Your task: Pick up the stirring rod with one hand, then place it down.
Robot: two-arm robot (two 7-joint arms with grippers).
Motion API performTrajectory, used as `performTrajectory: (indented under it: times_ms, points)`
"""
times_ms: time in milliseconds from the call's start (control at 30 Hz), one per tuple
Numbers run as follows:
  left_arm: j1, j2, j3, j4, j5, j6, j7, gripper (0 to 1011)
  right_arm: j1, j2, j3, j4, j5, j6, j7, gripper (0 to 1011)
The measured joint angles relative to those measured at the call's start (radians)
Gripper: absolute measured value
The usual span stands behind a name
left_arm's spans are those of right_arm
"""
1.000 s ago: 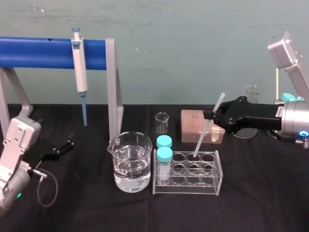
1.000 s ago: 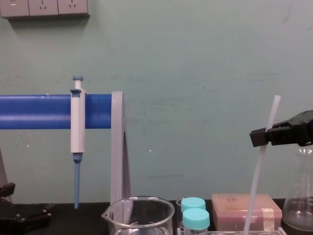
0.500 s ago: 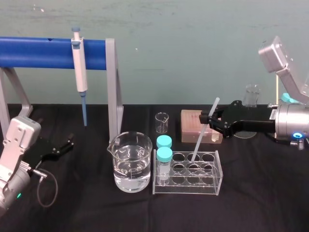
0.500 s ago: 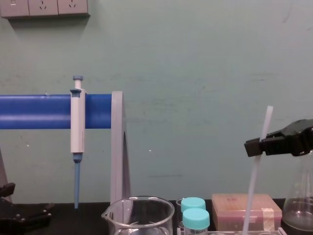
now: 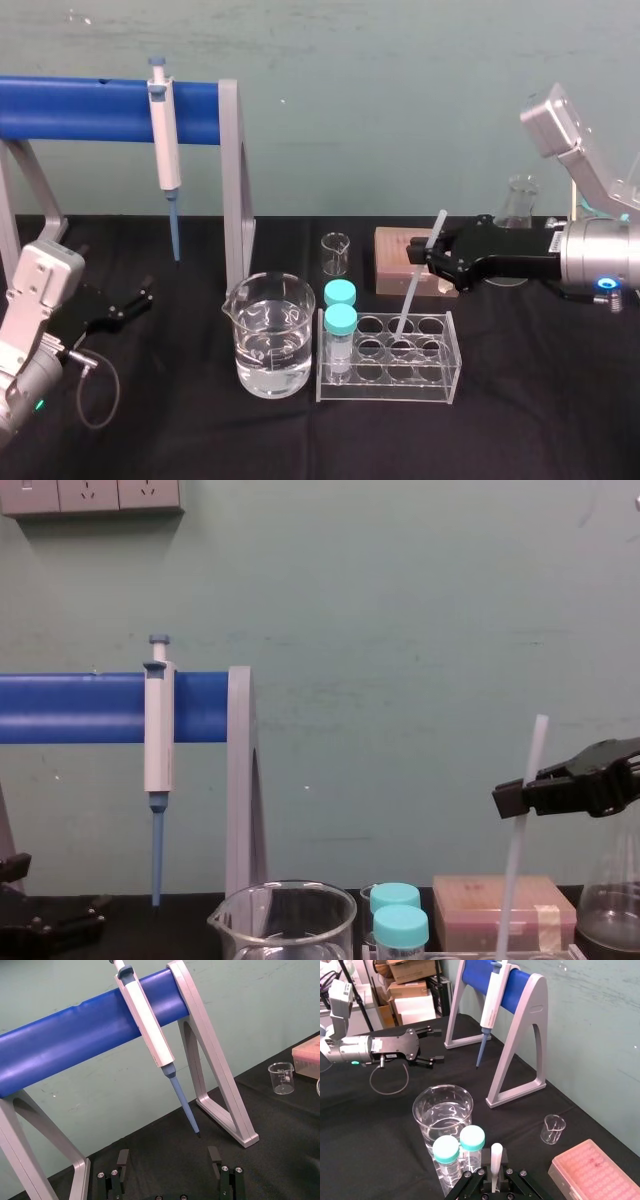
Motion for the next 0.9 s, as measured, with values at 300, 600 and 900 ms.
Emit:
performTrajectory:
  times_ms: [300,600,900]
  points:
    - [0.0,0.0,0.0,0.0,0.0,0.0,0.0,1000,0.019,-0.017,-0.015,0.035,-0.017,-0.002,0.016,71]
    - [0.0,0.0,0.0,0.0,0.0,0.0,0.0,1000,0.038,-0.035,-0.033,0.07,-0.035,-0.002,0.031,70]
    - [0.0,0.0,0.0,0.0,0.0,0.0,0.0,1000,0.049,-0.05,-0.049,0.093,-0.055,0.0,0.039,70]
